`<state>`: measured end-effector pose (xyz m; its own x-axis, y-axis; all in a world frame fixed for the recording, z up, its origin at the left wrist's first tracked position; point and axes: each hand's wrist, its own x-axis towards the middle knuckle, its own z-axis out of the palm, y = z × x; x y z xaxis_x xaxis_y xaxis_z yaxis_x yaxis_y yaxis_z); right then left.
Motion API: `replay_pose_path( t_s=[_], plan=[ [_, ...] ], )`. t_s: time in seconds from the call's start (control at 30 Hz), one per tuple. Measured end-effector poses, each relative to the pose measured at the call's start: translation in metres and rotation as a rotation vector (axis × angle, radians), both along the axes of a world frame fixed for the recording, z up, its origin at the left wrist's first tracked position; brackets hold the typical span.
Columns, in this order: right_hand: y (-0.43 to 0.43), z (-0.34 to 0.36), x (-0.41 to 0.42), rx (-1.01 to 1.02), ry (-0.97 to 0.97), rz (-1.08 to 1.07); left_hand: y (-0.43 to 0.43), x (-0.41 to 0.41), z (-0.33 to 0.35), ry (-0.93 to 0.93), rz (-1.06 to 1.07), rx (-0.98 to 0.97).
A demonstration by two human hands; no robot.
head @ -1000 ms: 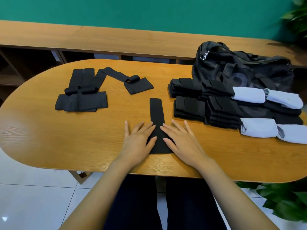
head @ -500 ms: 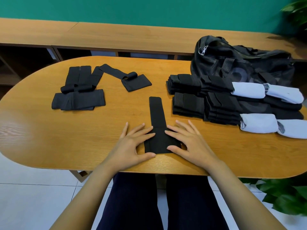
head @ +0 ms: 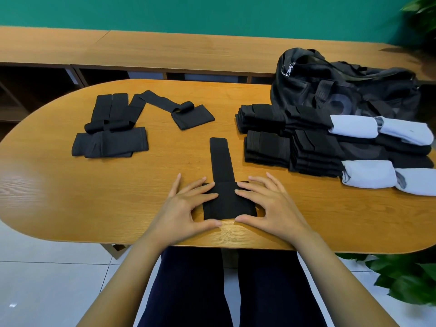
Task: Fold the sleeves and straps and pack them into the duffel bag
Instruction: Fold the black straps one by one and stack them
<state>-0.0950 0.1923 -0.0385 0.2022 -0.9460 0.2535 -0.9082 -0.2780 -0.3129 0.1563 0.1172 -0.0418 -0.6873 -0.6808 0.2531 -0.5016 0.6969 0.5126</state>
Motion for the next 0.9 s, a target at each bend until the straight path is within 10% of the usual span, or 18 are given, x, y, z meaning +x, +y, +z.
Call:
replay_pose_path(
  t_s=[0.9],
  plan=[
    [-0.0008, -0.0037, -0.0011, -0.14, -0.072, -0.023, 0.0033, -0.0017, 0.0017, 0.052, 0.021, 0.003]
  ],
)
